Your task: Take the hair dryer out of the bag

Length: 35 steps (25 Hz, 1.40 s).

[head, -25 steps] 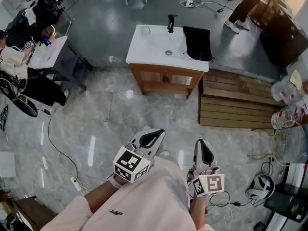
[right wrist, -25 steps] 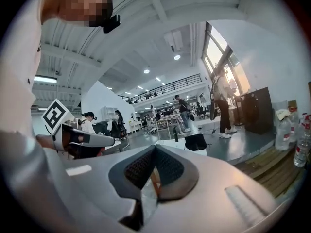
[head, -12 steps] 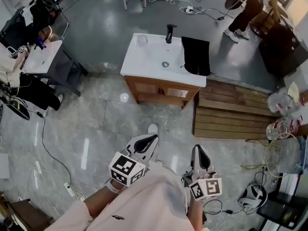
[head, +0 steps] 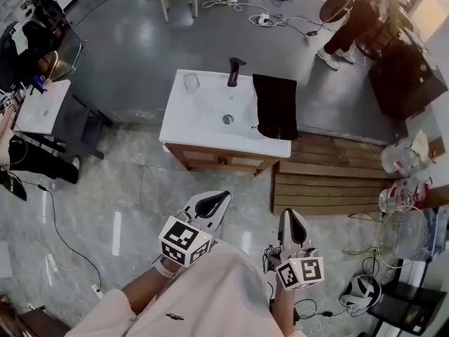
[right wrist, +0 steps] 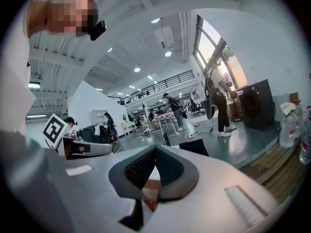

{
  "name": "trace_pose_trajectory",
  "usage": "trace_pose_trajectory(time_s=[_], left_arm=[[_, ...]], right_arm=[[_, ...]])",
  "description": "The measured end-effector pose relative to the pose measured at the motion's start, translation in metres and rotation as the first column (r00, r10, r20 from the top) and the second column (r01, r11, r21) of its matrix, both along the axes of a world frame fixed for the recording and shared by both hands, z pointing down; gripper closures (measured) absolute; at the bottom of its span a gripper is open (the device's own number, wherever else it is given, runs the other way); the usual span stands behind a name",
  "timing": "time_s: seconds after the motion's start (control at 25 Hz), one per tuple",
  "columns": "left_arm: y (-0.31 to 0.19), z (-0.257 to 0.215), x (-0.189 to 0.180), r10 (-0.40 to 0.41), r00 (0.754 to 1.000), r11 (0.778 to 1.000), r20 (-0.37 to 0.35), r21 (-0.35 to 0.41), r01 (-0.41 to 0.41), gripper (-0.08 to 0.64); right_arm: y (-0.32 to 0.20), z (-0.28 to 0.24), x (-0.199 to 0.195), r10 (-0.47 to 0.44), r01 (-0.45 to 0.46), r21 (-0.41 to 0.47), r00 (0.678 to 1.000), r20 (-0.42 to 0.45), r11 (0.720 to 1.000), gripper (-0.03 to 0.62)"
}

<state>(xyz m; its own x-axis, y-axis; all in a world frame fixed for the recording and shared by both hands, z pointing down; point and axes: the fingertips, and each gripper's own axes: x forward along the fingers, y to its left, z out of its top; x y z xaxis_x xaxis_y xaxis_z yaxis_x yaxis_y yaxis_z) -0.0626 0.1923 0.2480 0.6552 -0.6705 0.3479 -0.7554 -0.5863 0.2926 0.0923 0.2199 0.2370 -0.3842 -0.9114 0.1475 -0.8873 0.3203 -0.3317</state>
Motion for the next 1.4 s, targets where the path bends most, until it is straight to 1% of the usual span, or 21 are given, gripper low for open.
trace_pose_trajectory(time_s=[0.16,0.36,0.48,0.56,0.6,0.76,1.0,1.12,1.32,1.4], left_arm=[[-0.056,-0.004,-0.009,0.018,1.000,1.000,-0.012,0.017,-0.018,0.552],[-0.110,0.002,-0.024,0.035,0.999,0.999,-0.015,0.015,-0.034,0.552],[-0.135,0.008,-0.033,0.048,0.999,0.999,-0.006,0.004,-0.047,0.552],[-0.154,0.014,-0.033,0.060,0.998,0.998,0.002,-0.004,-0.060,0.552],[-0.162,0.017,-0.030,0.068,0.998,0.998,0.008,-0.013,-0.067,0.552],[-0.177,0.038,-0.014,0.102,0.994,0.992,0.039,-0.075,-0.099,0.552],[-0.202,0.062,0.012,0.121,0.990,0.986,0.067,-0.123,-0.112,0.552],[-0.214,0.072,0.022,0.128,0.988,0.984,0.090,-0.134,-0.115,0.552],[-0.230,0.095,0.042,0.162,0.977,0.980,0.136,-0.137,-0.143,0.551],[-0.234,0.108,0.051,0.183,0.973,0.975,0.140,-0.154,-0.161,0.551]], right_arm=[[-0.056,-0.003,-0.018,-0.018,0.019,0.027,0.998,-0.058,0.999,0.581],[-0.115,0.005,-0.036,-0.009,0.010,0.027,0.998,-0.061,1.000,0.581],[-0.141,0.006,-0.043,-0.008,0.014,0.044,0.992,-0.127,0.999,0.581],[-0.161,0.005,-0.041,-0.007,0.017,0.053,0.983,-0.184,0.998,0.581],[-0.170,0.006,-0.037,-0.004,0.014,0.048,0.980,-0.197,0.999,0.581],[-0.188,0.025,-0.019,0.007,-0.011,-0.024,0.987,-0.158,1.000,0.581],[-0.206,0.058,0.003,0.003,-0.015,-0.088,0.990,-0.141,0.996,0.581],[-0.211,0.066,0.011,-0.001,-0.014,-0.103,0.990,-0.143,0.995,0.581],[-0.221,0.084,0.020,-0.013,-0.004,-0.114,0.990,-0.143,0.993,0.580],[-0.225,0.095,0.023,-0.025,0.008,-0.123,0.990,-0.137,0.992,0.580]])
